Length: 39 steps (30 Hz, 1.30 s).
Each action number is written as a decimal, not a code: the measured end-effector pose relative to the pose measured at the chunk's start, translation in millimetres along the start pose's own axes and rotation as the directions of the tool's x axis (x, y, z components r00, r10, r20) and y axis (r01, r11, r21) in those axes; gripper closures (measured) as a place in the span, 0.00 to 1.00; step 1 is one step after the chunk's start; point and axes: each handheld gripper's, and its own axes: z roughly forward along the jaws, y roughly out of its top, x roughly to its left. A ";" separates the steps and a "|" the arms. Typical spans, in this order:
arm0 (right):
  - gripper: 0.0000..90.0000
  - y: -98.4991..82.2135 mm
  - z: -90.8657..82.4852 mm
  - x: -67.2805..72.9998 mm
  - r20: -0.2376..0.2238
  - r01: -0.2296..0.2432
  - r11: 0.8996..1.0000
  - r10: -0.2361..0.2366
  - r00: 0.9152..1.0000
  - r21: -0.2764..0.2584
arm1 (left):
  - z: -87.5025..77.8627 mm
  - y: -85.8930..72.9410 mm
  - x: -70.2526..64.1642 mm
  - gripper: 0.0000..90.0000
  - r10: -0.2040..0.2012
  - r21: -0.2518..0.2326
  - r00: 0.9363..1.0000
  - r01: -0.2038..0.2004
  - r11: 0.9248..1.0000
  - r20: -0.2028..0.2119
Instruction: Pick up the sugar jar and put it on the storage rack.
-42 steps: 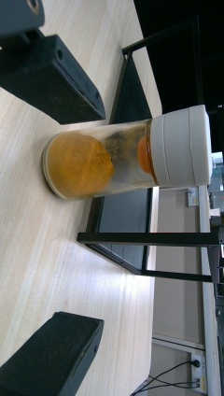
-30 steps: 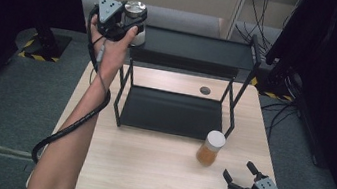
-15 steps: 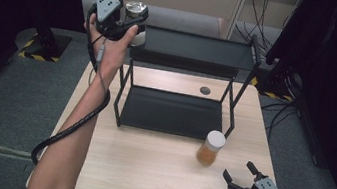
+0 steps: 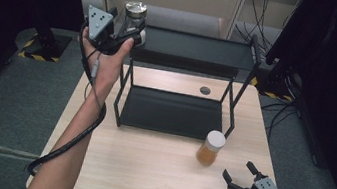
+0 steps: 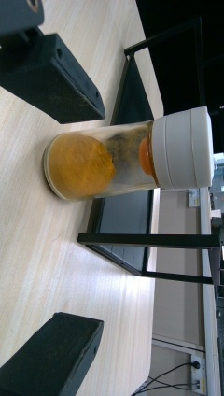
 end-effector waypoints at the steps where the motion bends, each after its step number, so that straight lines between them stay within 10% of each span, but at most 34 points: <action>1: 0.02 0.0 0.0 0.1 0.000 0.000 1.000 0.000 1.000 0.000 | -2.3 -1.2 -0.6 0.15 -0.001 0.002 1.000 0.001 1.000 0.000; 39: 0.02 0.4 0.4 1.1 0.001 0.010 1.000 -0.010 1.000 0.002 | -78.5 -90.0 -11.7 0.14 -0.020 0.062 0.997 0.015 0.998 0.073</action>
